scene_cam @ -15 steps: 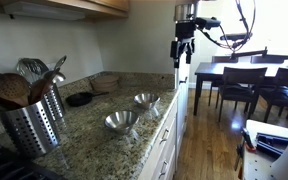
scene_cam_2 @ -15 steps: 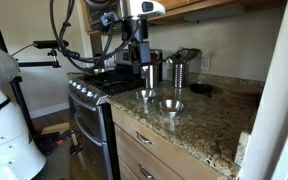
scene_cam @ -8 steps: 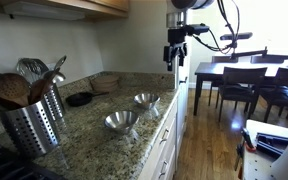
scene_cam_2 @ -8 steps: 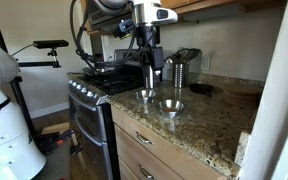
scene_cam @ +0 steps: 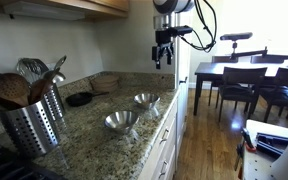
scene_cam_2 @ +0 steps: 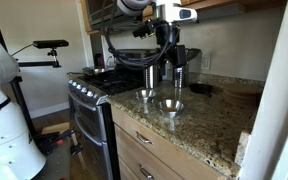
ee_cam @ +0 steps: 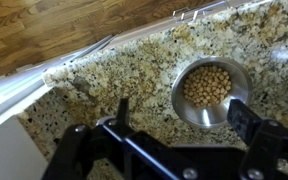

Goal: Pour the contents in the bowl on the right into the bowl on the left

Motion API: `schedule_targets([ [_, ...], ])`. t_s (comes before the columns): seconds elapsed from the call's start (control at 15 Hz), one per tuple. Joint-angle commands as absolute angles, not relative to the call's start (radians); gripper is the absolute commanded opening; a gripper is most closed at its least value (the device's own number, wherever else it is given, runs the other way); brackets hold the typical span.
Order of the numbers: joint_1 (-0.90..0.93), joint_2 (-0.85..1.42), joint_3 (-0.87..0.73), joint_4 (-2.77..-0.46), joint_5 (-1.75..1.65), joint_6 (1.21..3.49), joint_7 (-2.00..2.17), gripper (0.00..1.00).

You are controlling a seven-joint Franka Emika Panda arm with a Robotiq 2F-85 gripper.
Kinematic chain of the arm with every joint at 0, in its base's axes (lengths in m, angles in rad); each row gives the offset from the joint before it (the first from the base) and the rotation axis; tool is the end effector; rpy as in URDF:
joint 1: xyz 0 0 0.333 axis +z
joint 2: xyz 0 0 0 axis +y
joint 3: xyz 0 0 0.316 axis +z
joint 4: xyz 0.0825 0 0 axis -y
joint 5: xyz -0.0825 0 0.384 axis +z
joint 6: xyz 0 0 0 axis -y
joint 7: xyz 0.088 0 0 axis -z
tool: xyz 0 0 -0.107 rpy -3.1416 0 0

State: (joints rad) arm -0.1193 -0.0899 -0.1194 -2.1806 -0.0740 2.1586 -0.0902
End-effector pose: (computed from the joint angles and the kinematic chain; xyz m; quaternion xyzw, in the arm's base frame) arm 0.5075 -0.1274 0.4349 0.9976 -0.0546 0.0290 0.0313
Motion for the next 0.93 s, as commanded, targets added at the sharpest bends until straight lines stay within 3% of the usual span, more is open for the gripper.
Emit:
schedule_targets([
  [0.0,-0.109,-0.001,-0.116,-2.099,-0.039,2.136,-0.143,1.00],
  [0.87,-0.116,0.029,-0.092,-2.203,0.016,2.152,-0.180,1.00],
])
